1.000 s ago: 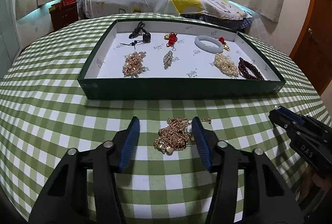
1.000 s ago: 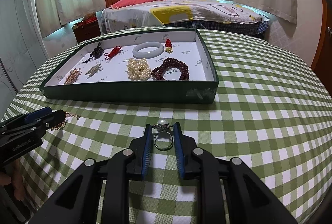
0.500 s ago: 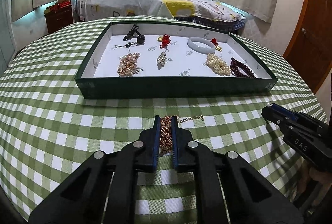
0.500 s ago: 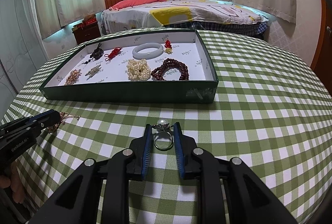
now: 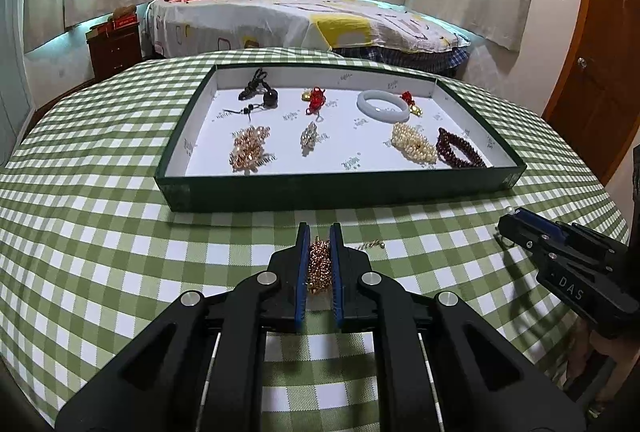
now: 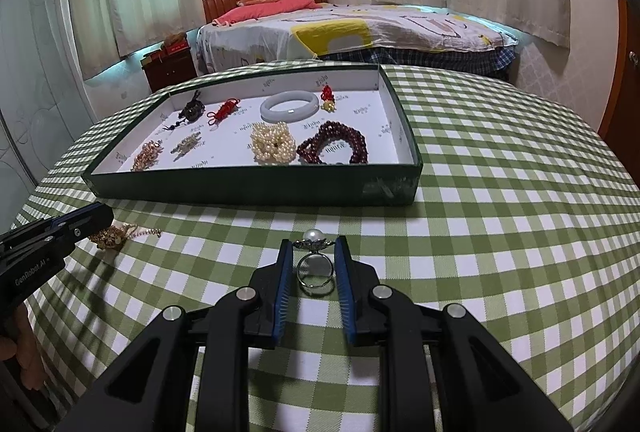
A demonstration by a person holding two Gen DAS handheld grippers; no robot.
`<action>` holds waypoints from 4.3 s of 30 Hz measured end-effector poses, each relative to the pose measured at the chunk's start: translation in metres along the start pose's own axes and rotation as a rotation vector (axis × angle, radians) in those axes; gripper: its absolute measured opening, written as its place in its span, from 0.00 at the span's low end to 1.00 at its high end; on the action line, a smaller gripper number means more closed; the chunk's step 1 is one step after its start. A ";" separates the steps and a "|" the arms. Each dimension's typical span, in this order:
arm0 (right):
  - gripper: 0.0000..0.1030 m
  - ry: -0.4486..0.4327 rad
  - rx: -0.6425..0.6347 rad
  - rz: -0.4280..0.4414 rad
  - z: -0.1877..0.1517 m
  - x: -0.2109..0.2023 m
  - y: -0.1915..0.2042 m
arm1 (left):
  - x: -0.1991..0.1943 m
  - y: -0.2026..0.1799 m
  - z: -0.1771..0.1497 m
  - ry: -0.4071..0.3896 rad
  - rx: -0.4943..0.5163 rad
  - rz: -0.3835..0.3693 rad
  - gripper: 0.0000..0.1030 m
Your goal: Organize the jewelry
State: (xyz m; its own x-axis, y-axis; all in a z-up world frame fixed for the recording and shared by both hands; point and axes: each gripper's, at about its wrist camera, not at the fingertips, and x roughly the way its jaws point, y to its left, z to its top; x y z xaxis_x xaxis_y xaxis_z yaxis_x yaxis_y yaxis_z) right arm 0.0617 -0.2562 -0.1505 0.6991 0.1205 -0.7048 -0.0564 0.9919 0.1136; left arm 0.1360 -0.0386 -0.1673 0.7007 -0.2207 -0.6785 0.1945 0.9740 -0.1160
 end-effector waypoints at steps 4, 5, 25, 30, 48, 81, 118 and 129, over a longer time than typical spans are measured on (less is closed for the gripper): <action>0.22 -0.016 -0.006 0.002 0.003 -0.005 0.003 | -0.006 0.000 0.004 -0.019 0.003 0.002 0.10; 0.22 -0.020 -0.007 0.002 0.004 -0.006 0.003 | -0.008 0.000 0.005 -0.023 0.003 0.002 0.10; 0.22 -0.184 -0.051 0.052 0.064 -0.036 0.029 | -0.043 -0.008 0.075 -0.209 0.009 -0.039 0.10; 0.22 -0.222 -0.076 0.079 0.085 -0.031 0.044 | -0.040 -0.014 0.102 -0.266 0.016 -0.052 0.10; 0.22 -0.011 -0.100 0.128 0.080 0.070 0.063 | 0.070 0.009 0.080 -0.057 0.003 -0.002 0.10; 0.60 0.005 -0.065 0.058 0.078 0.060 0.048 | 0.062 0.018 0.080 -0.009 -0.035 0.041 0.57; 0.77 -0.237 -0.073 -0.019 0.072 -0.110 0.055 | -0.139 -0.006 0.068 -0.253 -0.025 0.196 0.95; 0.78 -0.296 -0.090 -0.012 0.073 -0.149 0.061 | -0.180 -0.010 0.066 -0.295 -0.032 0.185 0.95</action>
State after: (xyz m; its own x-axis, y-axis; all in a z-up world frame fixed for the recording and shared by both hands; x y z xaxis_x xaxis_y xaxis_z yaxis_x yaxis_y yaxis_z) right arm 0.0057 -0.2164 0.0127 0.8766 0.1049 -0.4696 -0.1003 0.9943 0.0349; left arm 0.0535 -0.0116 0.0042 0.8912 -0.0405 -0.4518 0.0271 0.9990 -0.0361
